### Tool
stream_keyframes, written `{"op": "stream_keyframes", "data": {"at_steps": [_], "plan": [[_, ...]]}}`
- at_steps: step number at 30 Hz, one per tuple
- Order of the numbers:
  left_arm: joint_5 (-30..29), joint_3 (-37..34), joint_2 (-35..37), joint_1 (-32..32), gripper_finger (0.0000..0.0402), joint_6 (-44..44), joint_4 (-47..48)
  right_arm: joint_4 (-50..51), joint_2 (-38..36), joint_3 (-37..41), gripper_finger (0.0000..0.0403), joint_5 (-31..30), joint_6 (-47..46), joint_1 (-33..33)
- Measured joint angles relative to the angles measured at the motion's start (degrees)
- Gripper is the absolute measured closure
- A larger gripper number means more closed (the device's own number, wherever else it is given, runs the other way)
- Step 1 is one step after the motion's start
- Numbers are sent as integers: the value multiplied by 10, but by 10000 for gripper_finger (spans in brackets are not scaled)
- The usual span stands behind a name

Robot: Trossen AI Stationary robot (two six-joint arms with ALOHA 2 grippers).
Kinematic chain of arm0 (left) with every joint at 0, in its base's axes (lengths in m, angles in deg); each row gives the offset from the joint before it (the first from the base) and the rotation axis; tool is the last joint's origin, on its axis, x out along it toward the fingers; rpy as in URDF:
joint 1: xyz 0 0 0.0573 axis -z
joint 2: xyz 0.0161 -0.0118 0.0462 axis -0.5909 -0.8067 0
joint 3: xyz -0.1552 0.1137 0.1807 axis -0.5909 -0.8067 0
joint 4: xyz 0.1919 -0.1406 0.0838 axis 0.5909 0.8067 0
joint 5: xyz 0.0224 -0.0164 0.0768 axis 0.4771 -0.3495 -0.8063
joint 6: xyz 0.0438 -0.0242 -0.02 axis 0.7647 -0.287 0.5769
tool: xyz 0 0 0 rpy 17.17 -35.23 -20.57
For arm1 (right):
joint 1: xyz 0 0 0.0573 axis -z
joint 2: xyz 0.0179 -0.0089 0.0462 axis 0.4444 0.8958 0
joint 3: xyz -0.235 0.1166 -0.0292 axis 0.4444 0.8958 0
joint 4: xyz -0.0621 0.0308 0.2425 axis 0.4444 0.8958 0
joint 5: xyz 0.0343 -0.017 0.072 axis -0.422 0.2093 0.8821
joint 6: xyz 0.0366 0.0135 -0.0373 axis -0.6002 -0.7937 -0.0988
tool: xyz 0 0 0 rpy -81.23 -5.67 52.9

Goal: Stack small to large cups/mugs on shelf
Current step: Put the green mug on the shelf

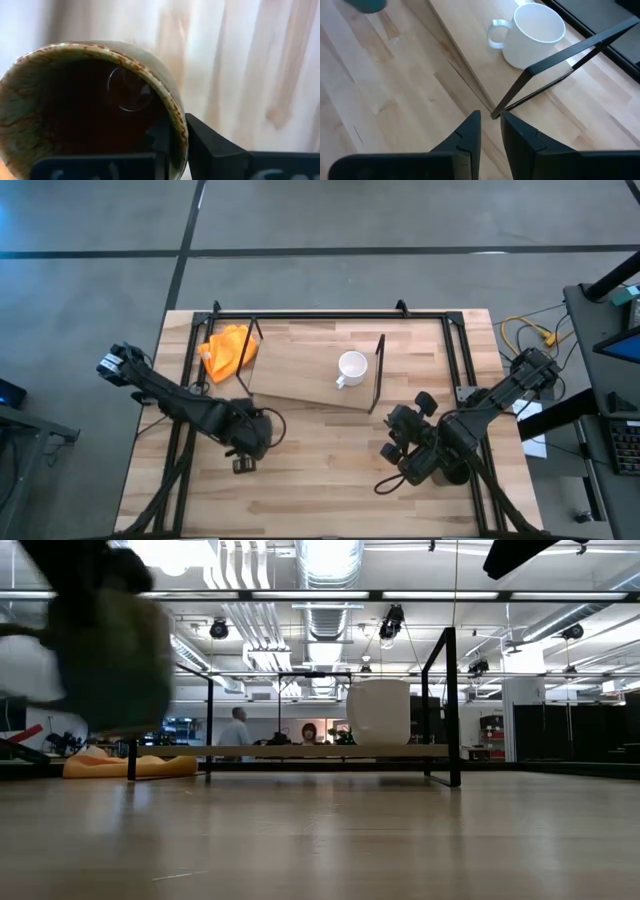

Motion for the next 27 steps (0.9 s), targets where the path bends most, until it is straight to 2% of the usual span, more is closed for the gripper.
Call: {"op": "stream_keyframes", "data": {"at_steps": [4, 10, 15, 21, 27], "plan": [[-49, 44, 0, -31, 385, 59, 1, -2, 0, 0, 335, 0, -1, 0], [-51, 101, -1, -128, 385, 159, -10, -11, 0, 0, 335, 0, -1, 4], [-46, 127, -7, -224, 385, 193, -37, -12, 0, 0, 335, -1, -1, 11], [-33, 156, -51, -314, 385, 199, -51, -13, 0, 0, 335, -1, 2, 24], [-11, 177, -119, -340, 385, 253, -50, -14, 0, 0, 335, -1, 14, 28]]}}
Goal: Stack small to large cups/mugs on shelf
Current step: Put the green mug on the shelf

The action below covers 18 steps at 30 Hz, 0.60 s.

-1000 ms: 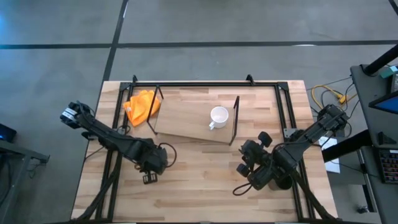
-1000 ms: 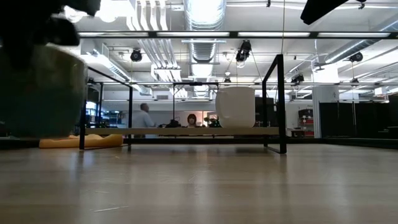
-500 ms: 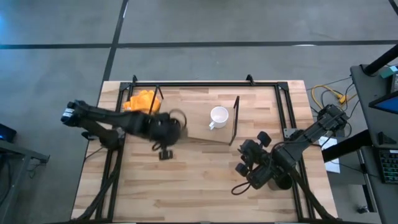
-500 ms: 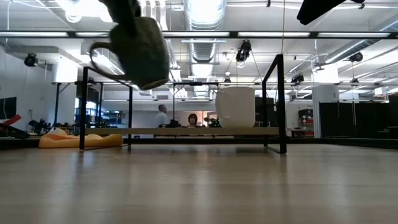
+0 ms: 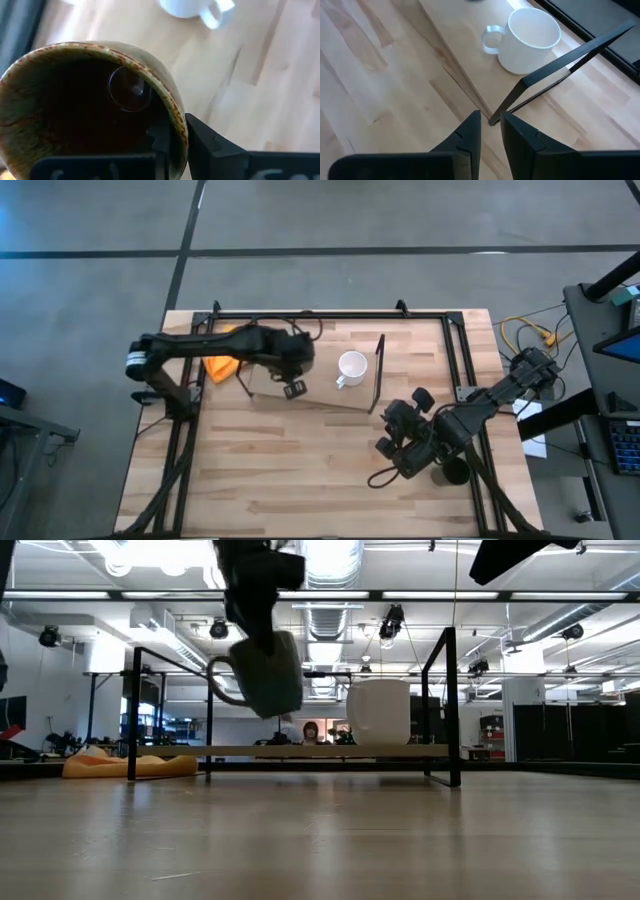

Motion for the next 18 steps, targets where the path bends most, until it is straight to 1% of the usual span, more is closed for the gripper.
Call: {"op": "stream_keyframes", "data": {"at_steps": [3, 5, 8, 12, 18], "plan": [[65, 23, -32, -3, 385, 37, 1, 0, 0, 0, 335, 0, 12, 0], [83, 43, -50, -2, 385, 51, 0, 0, 0, 0, 335, 0, 28, 1], [84, 79, -73, -4, 385, 55, 10, 1, 0, 0, 335, 0, 35, 1], [78, 113, -99, -11, 386, 66, 54, 1, 0, 0, 335, 0, 36, 0], [81, 120, -109, -22, 386, 64, 66, 2, 0, 0, 335, 0, 36, 0]]}}
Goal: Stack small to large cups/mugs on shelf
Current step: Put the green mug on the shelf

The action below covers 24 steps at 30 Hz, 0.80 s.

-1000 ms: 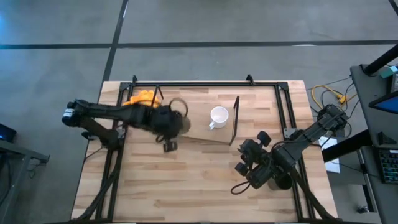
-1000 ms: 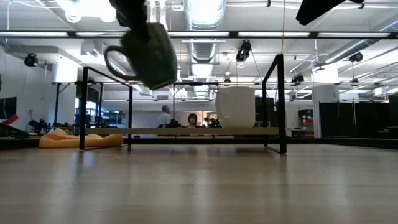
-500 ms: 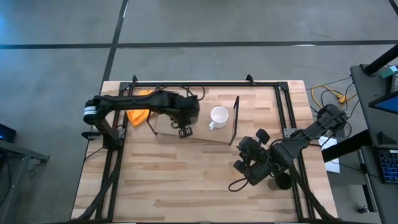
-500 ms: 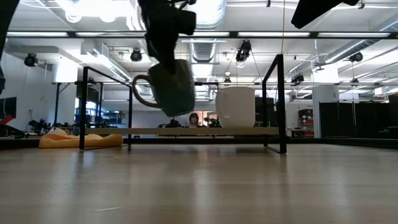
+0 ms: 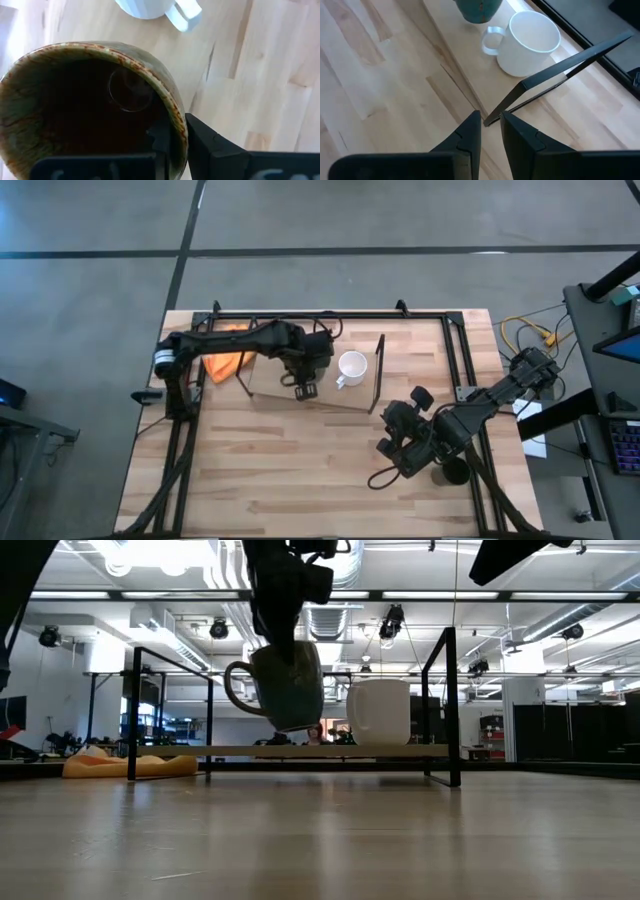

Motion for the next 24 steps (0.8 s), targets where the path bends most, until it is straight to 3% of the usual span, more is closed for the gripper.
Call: {"op": "stream_keyframes", "data": {"at_steps": [24], "plan": [[24, -29, -2, -11, 377, 4, -23, -1, 0, 0, 335, 1, 4, 0]]}}
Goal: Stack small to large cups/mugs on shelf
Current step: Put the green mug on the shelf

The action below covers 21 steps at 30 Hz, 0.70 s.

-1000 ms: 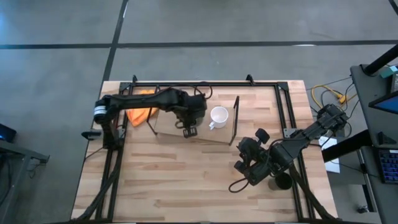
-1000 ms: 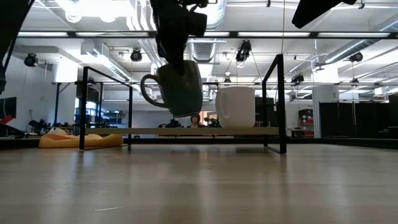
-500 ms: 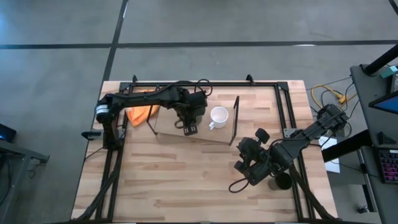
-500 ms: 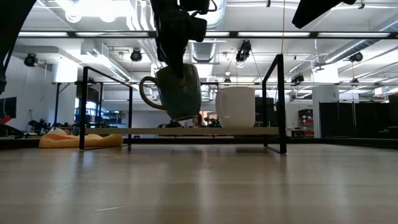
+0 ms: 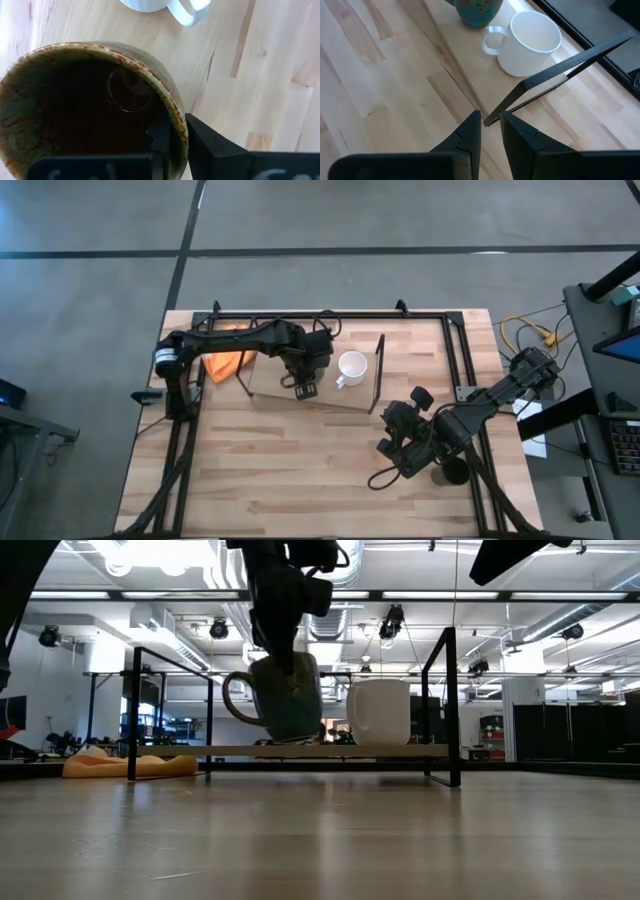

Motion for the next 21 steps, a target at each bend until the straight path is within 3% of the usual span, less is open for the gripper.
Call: {"op": "stream_keyframes", "data": {"at_steps": [21], "plan": [[-1, 4, -17, -2, 375, 20, -18, 0, 0, 0, 335, 0, 0, 0]]}}
